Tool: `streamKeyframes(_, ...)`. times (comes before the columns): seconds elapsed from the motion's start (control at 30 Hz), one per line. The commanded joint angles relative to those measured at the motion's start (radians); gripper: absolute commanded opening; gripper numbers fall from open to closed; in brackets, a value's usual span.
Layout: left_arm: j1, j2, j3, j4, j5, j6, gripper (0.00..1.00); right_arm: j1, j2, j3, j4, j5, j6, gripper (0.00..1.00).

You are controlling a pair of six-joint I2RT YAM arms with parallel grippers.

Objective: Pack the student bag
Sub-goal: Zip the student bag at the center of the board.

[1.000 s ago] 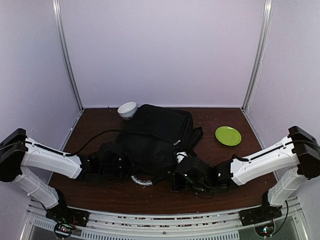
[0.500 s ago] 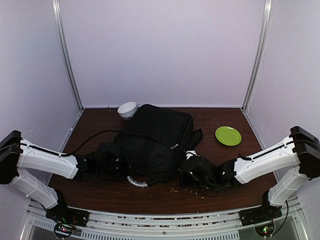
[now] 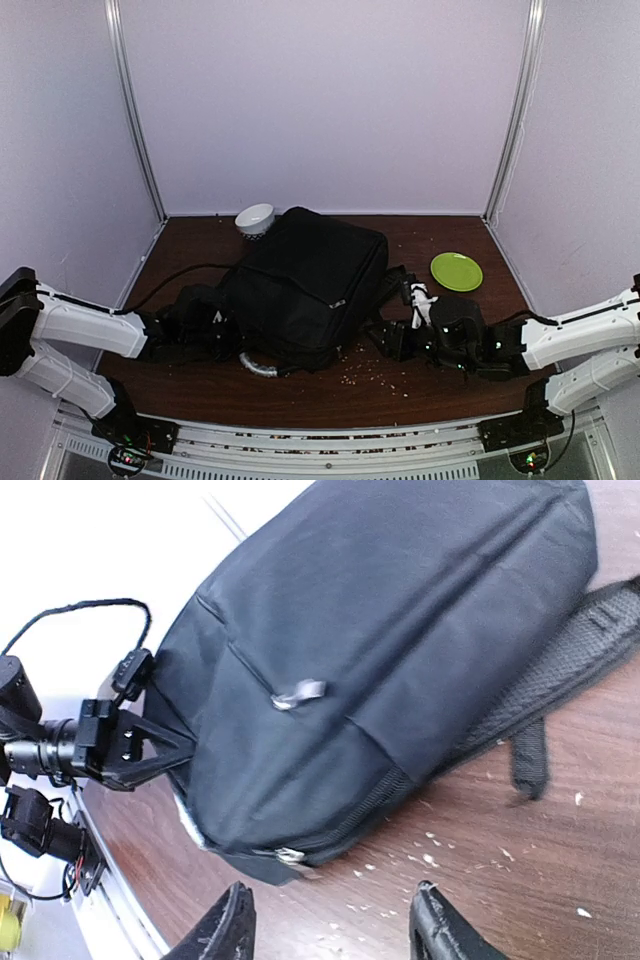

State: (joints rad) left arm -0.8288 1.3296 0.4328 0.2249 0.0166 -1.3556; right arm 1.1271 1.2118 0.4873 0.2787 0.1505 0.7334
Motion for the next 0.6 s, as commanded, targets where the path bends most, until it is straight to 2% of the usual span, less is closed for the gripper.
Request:
streamKeyframes(0.0, 0.056, -0.06, -0.043, -0.005, 0.062, 0.087, 0.0, -0.008, 0.005, -0.119, 0.257, -0.036, 0.017, 0.53)
streamKeyframes(0.13, 0.103, -0.137, -0.043, -0.1, 0.075, 0.162, 0.0, -0.004, 0.109, -0.066, 0.27, -0.134, 0.001, 0.5)
streamKeyframes(0.33, 0.135, -0.285, -0.026, -0.271, 0.031, 0.225, 0.0, 0.029, 0.281, -0.023, 0.452, -0.144, -0.014, 0.47)
streamKeyframes(0.57, 0.135, -0.379, -0.021, -0.333, 0.019, 0.232, 0.0, 0.076, 0.422, 0.104, 0.46, -0.174, -0.066, 0.46)
